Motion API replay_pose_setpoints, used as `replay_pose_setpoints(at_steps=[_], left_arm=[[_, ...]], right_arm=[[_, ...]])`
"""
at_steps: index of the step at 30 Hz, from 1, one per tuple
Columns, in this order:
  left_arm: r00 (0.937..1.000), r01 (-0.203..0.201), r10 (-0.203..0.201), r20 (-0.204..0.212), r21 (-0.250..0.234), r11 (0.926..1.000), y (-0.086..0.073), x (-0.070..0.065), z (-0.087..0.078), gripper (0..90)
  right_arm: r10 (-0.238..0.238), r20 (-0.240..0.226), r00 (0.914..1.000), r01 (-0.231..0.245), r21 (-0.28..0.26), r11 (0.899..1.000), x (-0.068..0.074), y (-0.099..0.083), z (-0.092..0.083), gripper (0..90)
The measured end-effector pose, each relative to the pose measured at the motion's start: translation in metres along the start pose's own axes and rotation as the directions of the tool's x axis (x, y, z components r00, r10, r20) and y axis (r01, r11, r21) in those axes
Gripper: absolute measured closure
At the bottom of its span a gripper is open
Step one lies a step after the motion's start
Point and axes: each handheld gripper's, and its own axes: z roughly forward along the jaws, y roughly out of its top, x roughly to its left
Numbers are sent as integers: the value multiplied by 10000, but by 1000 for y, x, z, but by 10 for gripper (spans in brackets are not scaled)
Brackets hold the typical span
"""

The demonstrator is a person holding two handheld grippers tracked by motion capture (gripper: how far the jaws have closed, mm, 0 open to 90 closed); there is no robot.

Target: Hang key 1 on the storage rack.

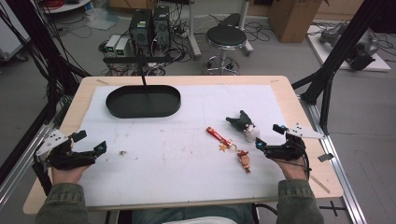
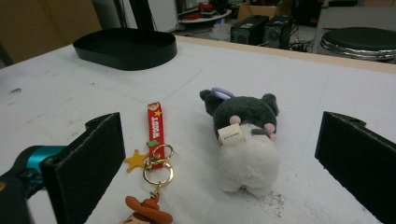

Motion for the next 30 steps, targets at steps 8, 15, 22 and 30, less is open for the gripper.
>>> replay_pose_setpoints(at_steps=[8,15,22,30], left_arm=[[10000,-16,16,-1,-4,10000,0,0,1,17],[10000,-44,44,16,29,10000,0,0,1,18],[10000,-41,41,4,22,10000,0,0,0,18],[10000,-69,68,42,73,9999,0,-1,1,18]], right_arm=[[32,74,10000,-32,-64,10000,-1,0,-2,5],[56,60,10000,-56,-11,10000,-1,0,-1,5],[79,49,10000,-80,108,9999,-1,0,1,5],[81,-54,10000,-80,264,9996,1,1,4,5]])
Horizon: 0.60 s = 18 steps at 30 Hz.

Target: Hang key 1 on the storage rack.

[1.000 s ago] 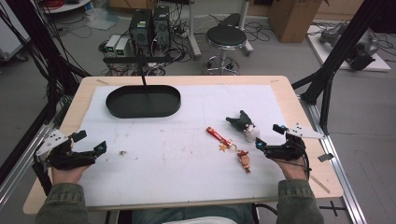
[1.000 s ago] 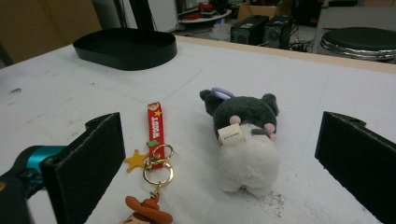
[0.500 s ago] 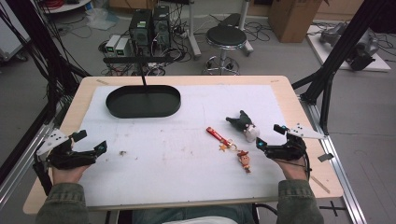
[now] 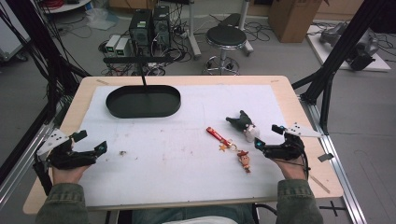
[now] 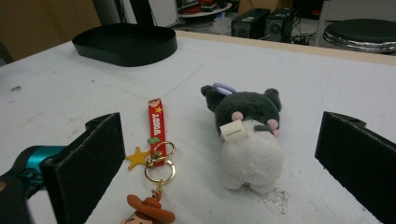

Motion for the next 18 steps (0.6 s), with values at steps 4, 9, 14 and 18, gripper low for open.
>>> replay_pose_setpoints(at_steps=[4,9,14,18], left_arm=[[10000,-41,40,12,24,10000,0,0,0,18],[10000,-29,28,53,86,10000,-1,-1,1,18],[9999,-95,94,103,139,9999,-1,-2,1,18],[9999,-100,98,129,171,9998,-1,-2,1,18]], right_arm=[[-55,-37,10000,56,229,9997,3,2,4,5],[-404,-7,9992,404,593,9974,7,5,10,5],[-621,-161,9979,630,677,9957,13,11,16,5],[-690,-159,9975,701,807,9943,14,14,20,5]])
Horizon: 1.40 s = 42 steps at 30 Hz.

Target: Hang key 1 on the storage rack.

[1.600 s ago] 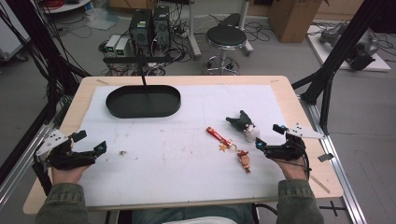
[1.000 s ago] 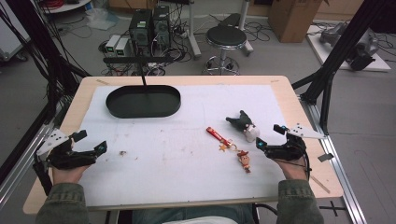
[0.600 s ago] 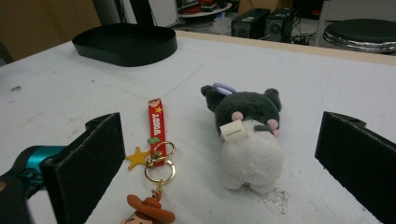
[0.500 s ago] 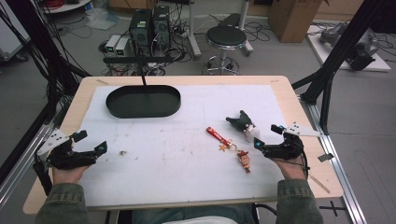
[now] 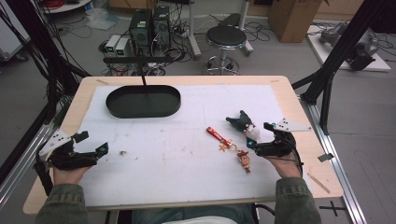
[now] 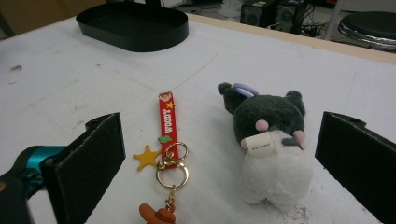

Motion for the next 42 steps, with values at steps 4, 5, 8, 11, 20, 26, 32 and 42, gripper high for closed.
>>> replay_pose_setpoints(at_steps=[4,5,8,11,20,26,32,42], left_arm=[[10000,7,-7,-33,-17,10000,0,0,-1,18],[10000,7,-7,-33,-17,10000,0,0,-1,18],[10000,-17,17,-25,22,10000,0,0,-1,18],[10000,-27,27,-28,24,10000,0,0,0,18],[10000,-20,20,-23,60,10000,0,0,0,18],[10000,-24,24,3,48,10000,0,0,0,18],[10000,-21,21,34,95,10000,-1,0,1,18],[10000,-28,28,11,62,10000,-1,0,0,18]], right_arm=[[42,-55,10000,-41,136,9999,1,2,3,5],[8,-102,9999,-6,158,9999,2,2,4,5],[-113,-141,9998,118,339,9994,5,6,7,5],[-302,-255,9992,315,510,9982,8,9,12,5],[-478,-529,9975,533,1063,9929,15,18,28,5],[-812,-730,9940,904,1318,9871,22,29,38,5],[-941,-1007,9905,1112,1808,9772,31,37,53,5],[-1337,-1371,9815,1635,2360,9579,42,45,72,5]])
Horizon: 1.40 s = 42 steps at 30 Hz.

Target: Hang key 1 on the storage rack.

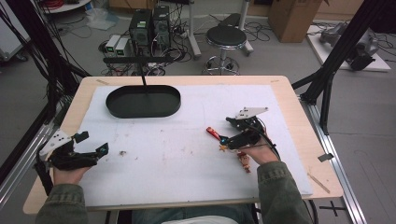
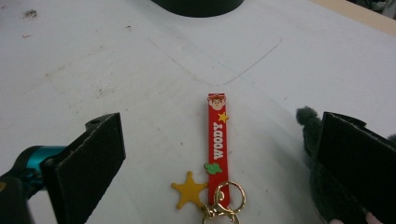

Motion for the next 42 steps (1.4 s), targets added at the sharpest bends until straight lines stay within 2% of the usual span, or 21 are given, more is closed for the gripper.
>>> replay_pose_setpoints(at_steps=[9,11,15,17,18,19,21,22,27,28,29,30,33,34,36,38,39,40,41,42], left_arm=[[10000,-8,8,30,-35,10000,0,0,-1,18],[10000,-23,23,24,-35,10000,0,0,-1,18],[10000,-29,29,20,-36,10000,0,1,0,18],[10000,-39,39,23,-30,10000,0,0,0,18],[10000,-9,10,31,-45,10000,0,0,0,18],[10000,-16,16,28,-47,10000,0,0,0,18],[10000,-24,24,27,-52,10000,0,0,0,17],[10000,-28,28,22,-49,10000,0,0,0,18],[10000,-34,34,24,-37,10000,0,0,0,18],[10000,-34,35,27,-34,10000,0,0,0,18],[10000,-35,35,28,-39,10000,0,0,0,18],[10000,-38,38,26,-36,10000,0,1,0,18],[10000,-48,48,37,-32,10000,0,1,0,18],[10000,-3,3,37,-49,10000,0,0,0,18],[10000,-48,48,26,-39,10000,0,1,0,18],[10000,-36,36,34,-34,10000,0,1,0,18],[10000,-37,38,36,-36,10000,0,1,0,18],[10000,-38,38,36,-43,10000,0,1,0,18],[10000,-38,38,30,-45,10000,0,1,0,18],[10000,-35,35,34,-36,10000,0,1,0,18]], right_arm=[[-428,-336,9985,452,728,9963,6,16,19,5],[-432,-373,9984,461,835,9954,6,18,21,5],[-308,-567,9979,389,1475,9883,5,23,30,5],[-307,-529,9981,389,1618,9861,5,24,33,6],[-341,-579,9977,447,1930,9802,5,25,38,6],[-341,-579,9977,447,1930,9802,5,25,38,6],[-342,-621,9975,474,2247,9733,5,27,42,6],[-424,-651,9970,576,2527,9658,5,30,47,6],[-426,-726,9964,615,2823,9574,3,35,57,6],[-378,-764,9964,594,3045,9506,2,35,62,12],[-378,-764,9964,594,3045,9506,2,35,62,12],[-343,-771,9964,574,3213,9452,0,35,68,13],[-373,-750,9965,618,3574,9319,-2,35,74,57],[-409,-633,9972,611,3608,9307,-2,35,76,77],[-620,-541,9966,783,3929,9163,-2,36,80,144],[-526,-479,9975,676,4098,9096,-3,37,83,176],[-526,-479,9975,676,4098,9096,-3,37,83,176],[-543,-409,9977,667,4352,8979,-4,38,85,241],[-543,-409,9977,667,4352,8979,-4,38,85,241],[-523,-440,9977,665,4471,8920,-4,38,86,268]])
